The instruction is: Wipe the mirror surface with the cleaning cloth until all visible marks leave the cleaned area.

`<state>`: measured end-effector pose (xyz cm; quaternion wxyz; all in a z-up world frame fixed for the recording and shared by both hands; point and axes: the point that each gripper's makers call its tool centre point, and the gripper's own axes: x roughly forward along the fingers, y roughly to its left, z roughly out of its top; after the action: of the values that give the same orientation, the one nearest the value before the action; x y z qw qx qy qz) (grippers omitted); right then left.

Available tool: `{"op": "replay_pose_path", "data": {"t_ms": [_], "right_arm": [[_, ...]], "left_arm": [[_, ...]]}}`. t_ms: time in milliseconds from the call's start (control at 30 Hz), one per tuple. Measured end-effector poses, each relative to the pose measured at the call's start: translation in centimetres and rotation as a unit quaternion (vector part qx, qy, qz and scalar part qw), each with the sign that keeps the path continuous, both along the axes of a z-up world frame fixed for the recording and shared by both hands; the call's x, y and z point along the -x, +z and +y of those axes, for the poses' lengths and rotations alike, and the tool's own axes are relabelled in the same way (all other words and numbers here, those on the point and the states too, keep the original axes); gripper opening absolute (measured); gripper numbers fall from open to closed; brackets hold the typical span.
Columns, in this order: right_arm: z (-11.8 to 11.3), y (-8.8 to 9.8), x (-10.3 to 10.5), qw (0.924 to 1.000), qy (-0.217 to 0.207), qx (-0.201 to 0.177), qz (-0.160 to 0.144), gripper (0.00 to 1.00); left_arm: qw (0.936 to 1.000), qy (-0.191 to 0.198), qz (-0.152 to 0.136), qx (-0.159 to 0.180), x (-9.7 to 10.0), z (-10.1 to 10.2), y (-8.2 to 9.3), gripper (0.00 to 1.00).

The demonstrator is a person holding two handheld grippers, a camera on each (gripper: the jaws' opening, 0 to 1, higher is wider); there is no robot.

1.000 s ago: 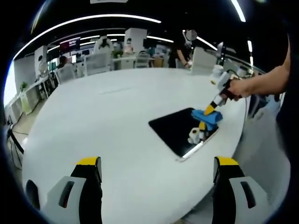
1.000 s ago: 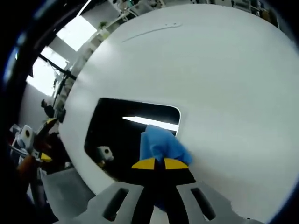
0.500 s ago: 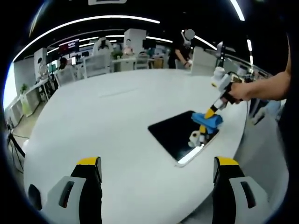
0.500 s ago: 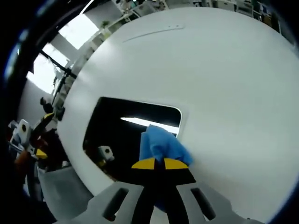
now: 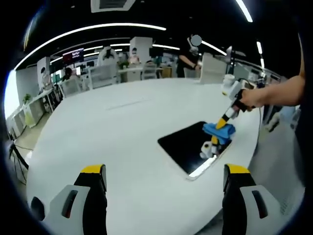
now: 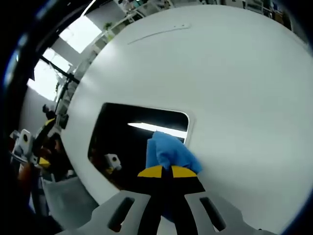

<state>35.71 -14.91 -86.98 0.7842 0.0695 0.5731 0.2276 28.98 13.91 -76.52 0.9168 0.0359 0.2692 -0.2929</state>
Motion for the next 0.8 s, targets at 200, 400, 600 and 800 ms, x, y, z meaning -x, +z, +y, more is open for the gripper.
{"op": "replay_pose_path", "data": {"t_ms": [200, 400, 600, 800], "right_arm": [[0.2, -0.1, -0.1, 0.9997, 0.010, 0.020, -0.005, 0.00], [0.0, -0.1, -0.2, 0.9999, -0.009, 0.009, -0.010, 0.00], [-0.2, -0.4, -0.5, 0.9999, -0.009, 0.009, -0.005, 0.00], [0.0, -0.2, -0.2, 0.9995, -0.014, 0.026, -0.015, 0.00]], "left_arm": [[0.9996, 0.007, -0.027, -0.002, -0.1, 1.0, 0.9, 1.00], [0.9995, 0.012, -0.028, -0.003, 0.6, 1.4, 0.4, 1.00], [0.9981, 0.034, -0.043, 0.026, -0.1, 0.7, 1.5, 1.00], [0.9970, 0.029, -0.057, 0.043, -1.0, -1.0, 2.7, 1.00]]}}
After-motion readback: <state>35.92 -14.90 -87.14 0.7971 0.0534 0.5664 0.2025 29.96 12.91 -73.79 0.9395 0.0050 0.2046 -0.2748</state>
